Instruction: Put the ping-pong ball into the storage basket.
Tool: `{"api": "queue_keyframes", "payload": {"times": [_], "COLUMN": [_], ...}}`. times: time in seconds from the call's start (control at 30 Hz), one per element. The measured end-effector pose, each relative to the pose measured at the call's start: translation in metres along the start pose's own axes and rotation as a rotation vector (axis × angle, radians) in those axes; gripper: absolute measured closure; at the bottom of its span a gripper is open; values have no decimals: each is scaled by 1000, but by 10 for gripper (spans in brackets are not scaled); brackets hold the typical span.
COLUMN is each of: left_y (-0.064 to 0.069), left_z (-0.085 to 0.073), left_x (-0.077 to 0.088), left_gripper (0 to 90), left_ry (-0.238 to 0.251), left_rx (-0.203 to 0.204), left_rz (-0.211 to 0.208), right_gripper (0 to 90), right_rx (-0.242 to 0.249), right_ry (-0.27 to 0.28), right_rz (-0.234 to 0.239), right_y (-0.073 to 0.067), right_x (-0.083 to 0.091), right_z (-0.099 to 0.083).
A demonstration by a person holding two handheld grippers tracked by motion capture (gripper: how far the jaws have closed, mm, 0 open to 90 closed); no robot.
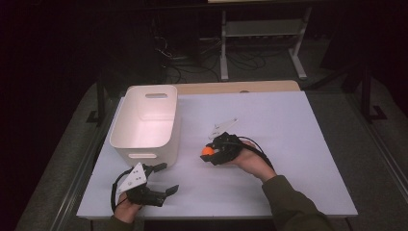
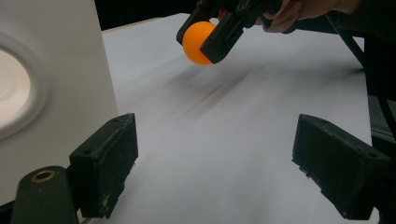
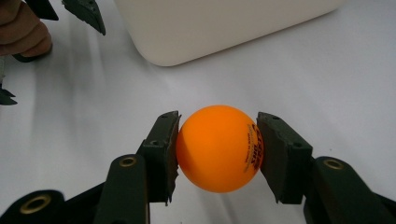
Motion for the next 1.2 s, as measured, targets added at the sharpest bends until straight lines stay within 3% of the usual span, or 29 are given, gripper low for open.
{"api": "queue_keyframes", "payload": {"times": [1.2], "left_y": [0], "left_z": [0], "left_x": [0], "left_gripper": [141], "left_ry": [-3], "left_rx": [1], "left_rz": [0], "right_gripper": [497], "right_rx": [41], "right_ry": [27], "right_rz": [46], "right_y": [-16], "right_x": [-2], "right_z": [35]}}
Point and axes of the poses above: each handheld gripper's, and its own axes: x roughly backward along the jaws, z roughly out of its top, y roughly to its right, the point moved 8 cm from there along -x, roughly forward along the jaws, and after that the axes turned 11 degrees about y, right-handed, at the moved point
